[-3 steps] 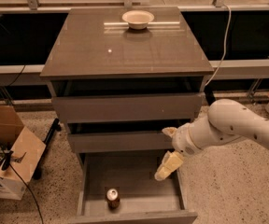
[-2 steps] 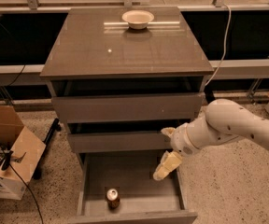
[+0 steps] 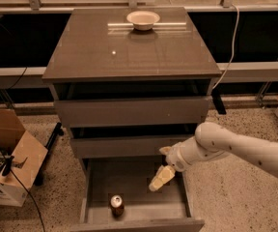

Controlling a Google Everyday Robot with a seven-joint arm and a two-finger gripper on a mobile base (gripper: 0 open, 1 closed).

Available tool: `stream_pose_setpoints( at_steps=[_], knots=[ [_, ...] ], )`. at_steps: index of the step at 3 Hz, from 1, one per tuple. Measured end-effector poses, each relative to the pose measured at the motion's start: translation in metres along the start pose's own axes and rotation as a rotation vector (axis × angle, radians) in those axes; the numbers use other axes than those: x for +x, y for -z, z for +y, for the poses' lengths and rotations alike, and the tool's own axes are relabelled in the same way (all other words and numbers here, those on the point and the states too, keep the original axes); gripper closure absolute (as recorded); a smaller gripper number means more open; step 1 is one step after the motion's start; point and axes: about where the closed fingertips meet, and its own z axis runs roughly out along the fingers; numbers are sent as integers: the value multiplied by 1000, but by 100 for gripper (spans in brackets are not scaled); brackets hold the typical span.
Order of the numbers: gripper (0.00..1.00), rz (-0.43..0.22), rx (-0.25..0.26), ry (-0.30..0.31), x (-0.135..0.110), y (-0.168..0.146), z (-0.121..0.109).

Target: Pick orange can from bottom drawer and place on counter

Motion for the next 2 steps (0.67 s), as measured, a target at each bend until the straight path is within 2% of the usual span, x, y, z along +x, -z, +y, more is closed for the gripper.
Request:
stream_pose_setpoints(
  at_steps=[1,2],
  knots=[
    [0,-22,-57,-49,28,-44,-21],
    [0,-41,-58,-58,32,-54,-22]
  ],
)
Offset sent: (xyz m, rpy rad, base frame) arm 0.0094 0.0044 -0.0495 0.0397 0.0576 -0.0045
